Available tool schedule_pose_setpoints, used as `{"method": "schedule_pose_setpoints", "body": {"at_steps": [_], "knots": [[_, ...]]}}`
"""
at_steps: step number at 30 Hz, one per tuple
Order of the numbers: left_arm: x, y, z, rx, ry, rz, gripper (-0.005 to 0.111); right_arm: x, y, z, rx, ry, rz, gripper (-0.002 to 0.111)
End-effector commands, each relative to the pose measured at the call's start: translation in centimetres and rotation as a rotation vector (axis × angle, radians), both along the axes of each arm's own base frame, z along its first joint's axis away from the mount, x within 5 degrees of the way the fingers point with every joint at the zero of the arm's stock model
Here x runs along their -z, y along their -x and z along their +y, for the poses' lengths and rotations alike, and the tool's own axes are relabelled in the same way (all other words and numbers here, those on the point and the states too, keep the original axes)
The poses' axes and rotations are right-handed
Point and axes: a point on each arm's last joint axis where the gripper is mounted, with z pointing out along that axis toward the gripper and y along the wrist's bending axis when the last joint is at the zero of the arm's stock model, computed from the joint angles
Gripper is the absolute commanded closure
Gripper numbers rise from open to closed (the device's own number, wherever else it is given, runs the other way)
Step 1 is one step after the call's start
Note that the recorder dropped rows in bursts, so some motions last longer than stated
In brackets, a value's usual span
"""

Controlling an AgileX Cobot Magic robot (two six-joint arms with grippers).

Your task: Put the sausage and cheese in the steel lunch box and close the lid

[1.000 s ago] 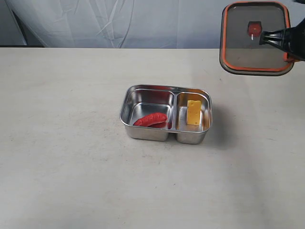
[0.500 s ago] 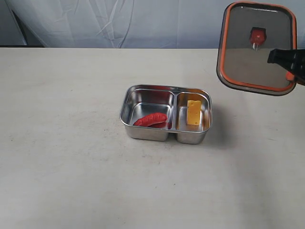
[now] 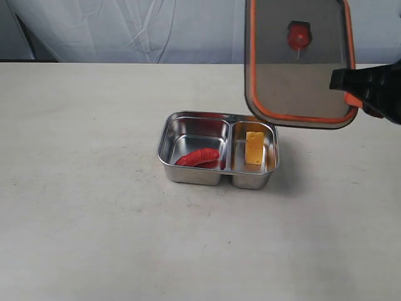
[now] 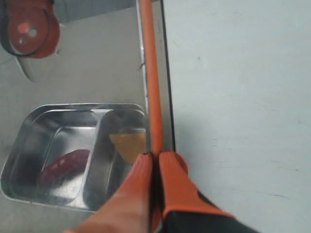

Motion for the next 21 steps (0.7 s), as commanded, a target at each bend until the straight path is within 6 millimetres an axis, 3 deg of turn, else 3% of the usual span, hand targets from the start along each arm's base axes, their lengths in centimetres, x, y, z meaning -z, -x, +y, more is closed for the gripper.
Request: {"method": "schedule_pose_setpoints", "body": {"at_steps": [1,4,9,12,15,21], "knots": [[-1.9,0.3,-3.0,0.370,-0.067,0.004,0.107,-0.3,0.9,1.5,-0.083,-0.004,-0.023,0.109],[-2.3,-1.5,-4.0,0.457,-0.102,0.145,0.107,-0.2,1.4,2.4,-0.131,-0.002,-0.020,0.109],[-3.8,-4.4,-6.3,0.657,-0.134,0.215,0.107,-0.1,2.1,3.3,-0.203,0.025,-0.013,0.109],[-4.5,-6.5,-7.2,0.700,-0.240,0.230,0.106,0.1,2.5,3.7,-0.237,0.044,0.000,0.109],[-4.7,-8.2,-8.1,0.768,-0.265,0.249,0.095,0.1,2.8,4.1,-0.270,0.053,0.002,0.109],[-4.4,-10.6,-9.5,0.893,-0.278,0.261,0.056,0.1,3.5,5.1,-0.337,0.057,-0.011,0.109]]}}
